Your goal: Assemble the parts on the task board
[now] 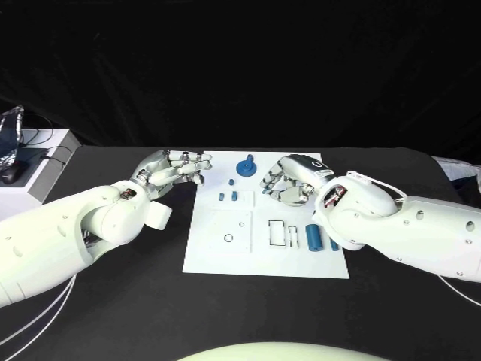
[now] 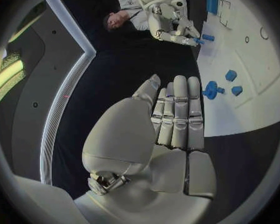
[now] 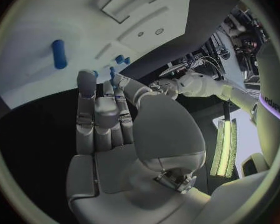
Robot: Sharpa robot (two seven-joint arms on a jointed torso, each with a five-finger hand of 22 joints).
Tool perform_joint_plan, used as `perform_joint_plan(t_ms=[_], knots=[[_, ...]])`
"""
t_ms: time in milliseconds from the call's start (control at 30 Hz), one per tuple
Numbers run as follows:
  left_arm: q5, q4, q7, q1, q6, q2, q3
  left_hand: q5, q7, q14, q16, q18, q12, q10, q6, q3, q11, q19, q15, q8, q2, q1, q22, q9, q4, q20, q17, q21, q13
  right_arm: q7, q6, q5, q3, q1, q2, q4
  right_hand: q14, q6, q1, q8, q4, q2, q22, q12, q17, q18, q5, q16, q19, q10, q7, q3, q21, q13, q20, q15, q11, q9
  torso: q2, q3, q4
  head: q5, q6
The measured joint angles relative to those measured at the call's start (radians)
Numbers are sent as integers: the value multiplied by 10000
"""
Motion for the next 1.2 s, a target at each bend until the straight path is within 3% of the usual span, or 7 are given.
perform_joint_plan(t_ms=[200,467,633,933,1200], knots=[[6,48,17,-7,-110,54,0,0,0,0,0,1,0,0,0,0,0,0,0,0,0,0,12,0,0,0,9,0,0,-43,184,-484,-94,-356,547,-125,1,-4,1,-13,-2,0,214,14,-35,0,0,0,102,0,2,1,-237,0,1,1,0,-29,-49,-37,4,209,-93],[11,109,22,-8,-192,55,0,0,0,0,0,1,0,0,0,0,0,0,0,0,0,0,12,-1,0,0,8,1,1,-111,440,-882,-137,-672,1070,-450,6,-6,2,-33,-43,-1,416,14,-63,1,61,0,177,0,2,42,-484,-12,2,5,0,-36,-70,-59,20,332,-190],[13,119,22,-9,-218,52,-1,0,-36,0,-39,1,0,0,36,0,0,0,0,0,0,0,35,-1,0,0,24,-50,1,-140,584,-1023,-158,-761,1209,-579,16,-22,2,-44,-43,-2,468,13,-95,1,64,0,178,0,-12,41,-547,-20,1,15,0,-44,-76,-77,33,388,-259],[15,121,22,-10,-235,52,-1,0,-36,0,-39,0,0,0,36,0,0,-1,0,0,0,0,35,-1,0,0,23,-50,1,-196,760,-1206,-170,-861,1314,-734,18,-37,15,7,-75,-14,656,0,-108,0,64,0,283,0,0,8,-749,-18,3,16,0,-52,-64,-53,20,524,-374],[16,107,14,-10,-237,57,-1,0,-36,0,-39,0,0,0,36,0,0,-1,0,0,0,0,34,-1,0,-1,22,-49,1,-186,802,-1277,-168,-890,1373,-770,19,-38,16,10,-76,-14,656,15,-107,0,59,0,283,0,4,5,-749,-11,3,16,0,-45,-62,-55,14,583,-450]])
